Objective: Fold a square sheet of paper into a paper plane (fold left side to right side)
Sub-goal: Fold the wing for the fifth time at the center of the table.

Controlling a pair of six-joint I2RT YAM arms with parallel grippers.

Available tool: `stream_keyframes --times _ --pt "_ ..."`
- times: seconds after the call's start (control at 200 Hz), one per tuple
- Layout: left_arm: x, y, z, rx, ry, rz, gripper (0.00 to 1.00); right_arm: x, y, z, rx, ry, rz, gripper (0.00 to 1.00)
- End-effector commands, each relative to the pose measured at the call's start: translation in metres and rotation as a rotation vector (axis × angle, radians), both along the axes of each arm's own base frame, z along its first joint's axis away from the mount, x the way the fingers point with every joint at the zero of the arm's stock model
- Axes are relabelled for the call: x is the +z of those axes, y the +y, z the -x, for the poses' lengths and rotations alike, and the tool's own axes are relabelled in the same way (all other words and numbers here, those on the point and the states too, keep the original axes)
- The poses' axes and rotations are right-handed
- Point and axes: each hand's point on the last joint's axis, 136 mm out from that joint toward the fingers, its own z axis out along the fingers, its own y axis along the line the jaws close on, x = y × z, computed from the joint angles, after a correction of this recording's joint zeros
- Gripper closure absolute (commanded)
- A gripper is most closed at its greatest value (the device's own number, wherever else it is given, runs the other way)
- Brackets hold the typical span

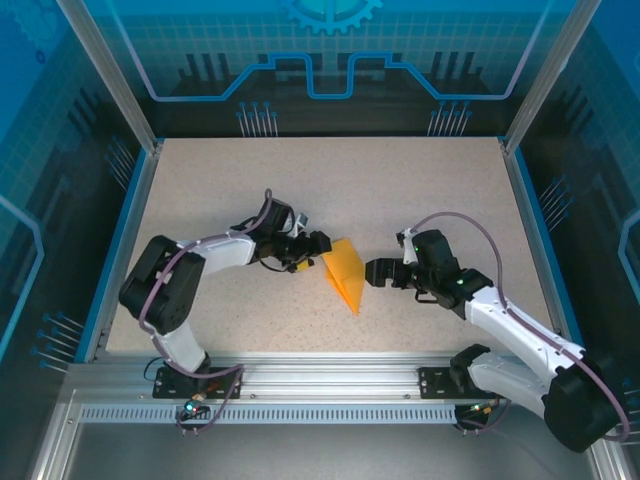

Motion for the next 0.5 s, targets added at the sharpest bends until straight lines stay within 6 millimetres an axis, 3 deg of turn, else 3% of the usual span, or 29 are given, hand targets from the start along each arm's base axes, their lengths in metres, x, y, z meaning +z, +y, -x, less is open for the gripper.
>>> stream_keyframes --times 0.0,0.2,0.295,0.41,0.495 --pt "0.009 -0.021 -0.012 -0.035 -0.03 0.056 0.25 0.009 0.006 0.001 0.012 -0.014 -0.085 0.01" --pt "-0.007 -0.029 -0.016 -0.057 -0.014 0.037 0.47 0.004 0.005 0.002 0.022 0.005 -0.099 0.0" --pt "-0.011 -0.026 -0.017 -0.068 -0.026 0.011 0.65 0.002 0.007 0.001 0.036 0.013 -0.101 0.0" --pt "-0.007 -0.024 -0.015 -0.096 -0.066 -0.009 0.85 0.003 0.008 -0.003 0.056 0.02 -0.104 0.0" --pt "0.0 -0.023 -0.013 -0.133 -0.107 -0.01 0.91 0.007 0.007 -0.009 0.069 0.021 -0.111 0.0"
